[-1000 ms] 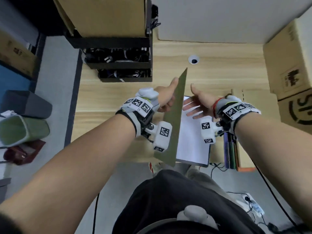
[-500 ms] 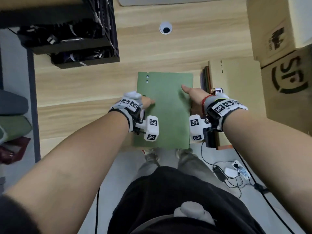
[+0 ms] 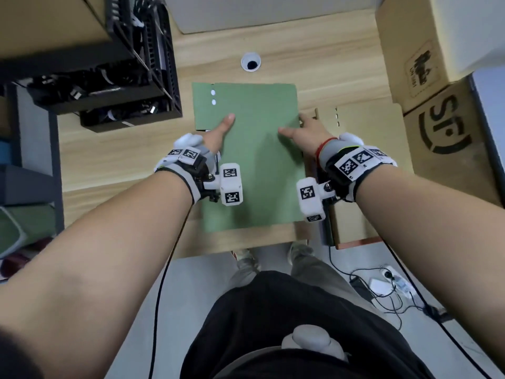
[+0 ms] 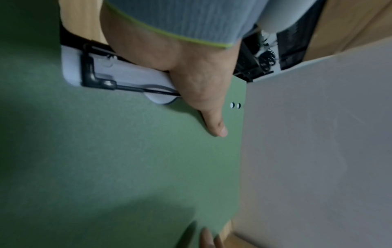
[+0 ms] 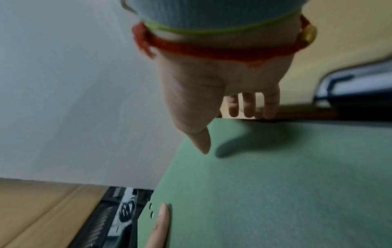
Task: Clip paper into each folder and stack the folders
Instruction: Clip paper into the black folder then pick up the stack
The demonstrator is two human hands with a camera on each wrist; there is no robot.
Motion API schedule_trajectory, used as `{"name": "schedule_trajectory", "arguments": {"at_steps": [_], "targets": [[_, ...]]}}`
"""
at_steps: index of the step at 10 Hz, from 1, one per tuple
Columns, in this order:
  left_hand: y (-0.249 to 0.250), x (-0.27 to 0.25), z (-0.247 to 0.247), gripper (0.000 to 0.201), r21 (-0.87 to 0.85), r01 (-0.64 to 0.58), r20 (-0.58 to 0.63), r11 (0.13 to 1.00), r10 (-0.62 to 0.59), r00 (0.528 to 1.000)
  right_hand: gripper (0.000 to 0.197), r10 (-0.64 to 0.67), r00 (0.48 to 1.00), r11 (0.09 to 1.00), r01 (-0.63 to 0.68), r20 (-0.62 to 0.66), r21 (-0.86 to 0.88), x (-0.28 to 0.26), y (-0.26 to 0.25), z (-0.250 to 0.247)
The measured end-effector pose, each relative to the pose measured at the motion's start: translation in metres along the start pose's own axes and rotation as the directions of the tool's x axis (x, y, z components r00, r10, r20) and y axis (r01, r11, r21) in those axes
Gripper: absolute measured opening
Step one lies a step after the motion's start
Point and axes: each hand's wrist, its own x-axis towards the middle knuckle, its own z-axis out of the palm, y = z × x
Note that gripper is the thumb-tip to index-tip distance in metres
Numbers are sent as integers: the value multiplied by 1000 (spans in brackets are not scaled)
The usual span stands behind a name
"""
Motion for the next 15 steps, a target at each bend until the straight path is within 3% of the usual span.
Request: {"name": "schedule_trajectory", "arguments": {"at_steps": [1, 2, 3, 4, 5, 6, 7, 8, 9, 10, 11, 12, 14, 15], "targets": [[30, -11, 3, 75, -114, -18, -21, 993, 15, 1000, 82, -78, 994, 994, 71, -77, -85, -11, -22, -38], [60, -26, 33, 71, -203, -132, 21, 970, 139, 990, 63, -52, 987, 995, 39, -154, -87, -16, -13, -78], [84, -19, 90, 69, -201, -137, 157, 970, 170, 973, 52, 85, 949, 987, -121, -303, -104, -18, 23, -118], [87, 0, 144, 53, -144, -95, 269, 985, 131, 954, 43, 217, 916, 954, -272, -337, -125, -16, 59, -136], [86, -33, 163, 43, -19, -157, 287, 987, 156, 945, 35, 280, 914, 911, -350, -294, -217, -12, 90, -138], [81, -35, 184, 27, 127, -213, 279, 969, 171, 945, 44, 314, 897, 883, -396, -312, -251, -3, 111, -134], [78, -40, 191, 18, 200, -181, 331, 963, 108, 938, 69, 357, 867, 870, -444, -347, -214, 2, 118, -127], [80, -46, 196, 33, 248, -171, 366, 953, 71, 928, 81, 355, 866, 866, -447, -352, -225, 9, 120, -126], [82, -62, 198, 26, 321, -205, 404, 925, 62, 913, 101, 375, 856, 840, -476, -355, -260, 10, 119, -127], [79, -63, 201, 31, 282, -193, 448, 940, 48, 893, 102, 376, 860, 802, -489, -345, -344, 10, 123, -128], [79, -68, 195, 26, 266, -146, 420, 953, 22, 907, 100, 383, 870, 793, -482, -312, -371, 10, 127, -130], [78, -65, 182, 24, 233, -95, 406, 968, -7, 914, 102, 385, 882, 831, -459, -272, -313, 10, 129, -123], [61, -46, 174, 25, 2, 93, 361, 996, -88, 929, 129, 391, 891, 872, -440, -231, -217, 12, 118, -120], [56, -56, 155, 27, -1, 81, 350, 997, -75, 934, 111, 389, 911, 887, -410, -137, -210, 10, 111, -113]]}}
